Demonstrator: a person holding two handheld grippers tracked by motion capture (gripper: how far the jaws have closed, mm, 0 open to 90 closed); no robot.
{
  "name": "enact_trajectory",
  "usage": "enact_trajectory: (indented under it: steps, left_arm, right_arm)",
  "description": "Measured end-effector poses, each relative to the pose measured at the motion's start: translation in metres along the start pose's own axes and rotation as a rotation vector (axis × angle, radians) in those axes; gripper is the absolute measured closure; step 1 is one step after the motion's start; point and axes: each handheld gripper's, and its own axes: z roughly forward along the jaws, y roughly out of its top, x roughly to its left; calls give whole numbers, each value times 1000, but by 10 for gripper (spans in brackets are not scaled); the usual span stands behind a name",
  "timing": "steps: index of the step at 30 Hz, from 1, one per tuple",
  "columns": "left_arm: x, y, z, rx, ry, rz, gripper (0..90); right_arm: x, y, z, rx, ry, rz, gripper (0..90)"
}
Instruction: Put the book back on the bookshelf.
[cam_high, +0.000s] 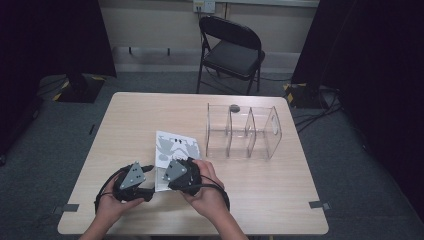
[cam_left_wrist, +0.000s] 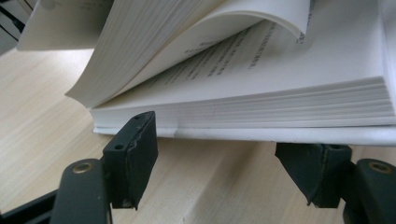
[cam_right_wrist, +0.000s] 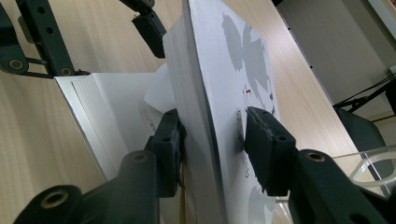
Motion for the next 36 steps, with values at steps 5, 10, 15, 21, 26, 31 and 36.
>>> enact_trajectory:
  steps: [5,10,15,21,26,31,36]
  left_arm:
    - [-6,7,-3,-38,-37,48,241]
    - [-14,20,-6,-59,-61,110,201]
    - [-14,18,-6,-56,-91,141,272]
    - [-13,20,-8,-59,-98,157,330]
    - [-14,21,-7,-40,-75,168,276]
    - [-16,21,-4,-33,-95,187,337]
    - [-16,23,-6,-37,-88,207,371]
  right_arm:
    - [-3,2,-2,5,7,-11,583]
    - [-4,8,-4,3,24,-33,591]
    - [0,11,-2,11,21,-37,595]
    - [-3,12,-2,0,20,-33,598]
    - [-5,12,-2,-9,23,-20,600]
    - [-4,11,-2,-4,23,-17,599]
    - [-5,11,-2,-7,24,-16,599]
